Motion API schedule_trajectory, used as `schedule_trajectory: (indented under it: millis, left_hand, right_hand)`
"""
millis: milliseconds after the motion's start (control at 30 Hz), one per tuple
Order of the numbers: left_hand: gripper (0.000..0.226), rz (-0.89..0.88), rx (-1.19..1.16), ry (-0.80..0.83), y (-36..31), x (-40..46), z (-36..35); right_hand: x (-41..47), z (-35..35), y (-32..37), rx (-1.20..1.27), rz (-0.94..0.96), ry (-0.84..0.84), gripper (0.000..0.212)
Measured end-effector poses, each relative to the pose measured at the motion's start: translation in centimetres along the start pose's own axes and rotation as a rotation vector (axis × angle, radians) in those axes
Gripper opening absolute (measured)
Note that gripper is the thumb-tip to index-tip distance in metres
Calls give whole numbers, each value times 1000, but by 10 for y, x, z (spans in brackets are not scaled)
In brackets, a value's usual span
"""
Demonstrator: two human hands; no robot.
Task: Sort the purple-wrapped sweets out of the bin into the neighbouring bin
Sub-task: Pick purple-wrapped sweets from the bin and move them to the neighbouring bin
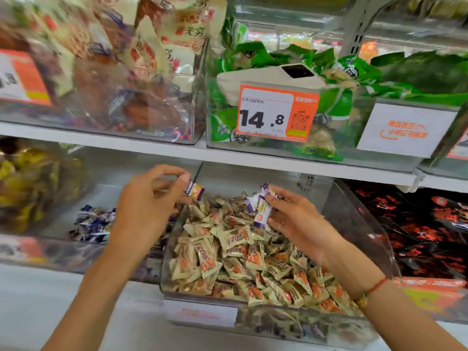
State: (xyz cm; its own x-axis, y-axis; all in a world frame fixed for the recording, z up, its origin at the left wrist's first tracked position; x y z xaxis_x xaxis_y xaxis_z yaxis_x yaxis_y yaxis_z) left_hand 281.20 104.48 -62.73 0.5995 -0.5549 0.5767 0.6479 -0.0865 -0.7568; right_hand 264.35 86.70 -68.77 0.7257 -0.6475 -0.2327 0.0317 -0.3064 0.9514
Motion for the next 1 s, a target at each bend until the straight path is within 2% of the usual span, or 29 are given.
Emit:
schedule_trajectory:
  millis: [100, 167, 233, 300, 400, 467, 533, 633, 700, 767, 800, 900, 1000]
  left_hand:
    - [9, 42, 195, -107, 35, 4, 49]
    - [10, 73, 362, -163, 54, 2, 72]
    - [13, 95, 525, -203, 63, 0, 84]
    - [19, 111, 581, -188, 69, -2, 83]
    - [35, 145, 559, -21, 85, -4, 67]
    - [38, 173, 557, 38, 90, -5, 62]
    - [35, 152, 557, 9, 79, -4, 62]
    - [27, 27, 527, -87, 38, -2, 52]
    - [22, -85, 454, -144, 2, -9, 36]
    - [20, -222, 377, -132, -31, -15, 7]
    - [19, -278, 358, -70, -43, -17, -14]
    - [30, -378, 425, 290, -43, -28, -96]
    - [41, -424, 613, 526, -11, -48, -145]
  right_hand:
    - [14, -68, 13, -239, 156, 44, 18]
    - [23, -118, 24, -429, 349, 53, 20]
    - [29, -166, 28, -706, 595, 71, 26]
    - [41, -196, 18, -1022, 735, 52, 31]
    - [66, -212, -6, -1327, 597, 118, 41]
    - [66, -207, -12, -1435, 532, 141, 40]
    - [44, -194, -1, -1395, 612, 110, 37]
    - [-13, -157, 13, -1304, 703, 60, 35]
    - [-45, -118, 15, -1320, 699, -9, 34]
    - [-59, -68, 19, -1355, 637, -129, 34]
    - [-60, -43, 22, -1371, 585, -192, 33]
    - [-47, 28, 28, -1376, 393, -338, 33]
    - [-18, 71, 22, -1380, 224, -345, 30]
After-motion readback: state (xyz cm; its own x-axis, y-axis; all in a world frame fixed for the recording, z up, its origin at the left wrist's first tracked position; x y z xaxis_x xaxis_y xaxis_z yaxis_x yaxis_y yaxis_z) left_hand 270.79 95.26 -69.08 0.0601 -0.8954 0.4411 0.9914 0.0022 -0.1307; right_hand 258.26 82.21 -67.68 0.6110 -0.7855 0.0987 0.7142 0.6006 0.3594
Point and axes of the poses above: each hand's wrist, its own x-axis towards the middle knuckle, its own z-axis out of the back of the hand, y = z × x, the point moved 9 cm from there along x, towards the middle knuckle, and after that the axes turned 9 degrees about -z, right-handed, at the moved point
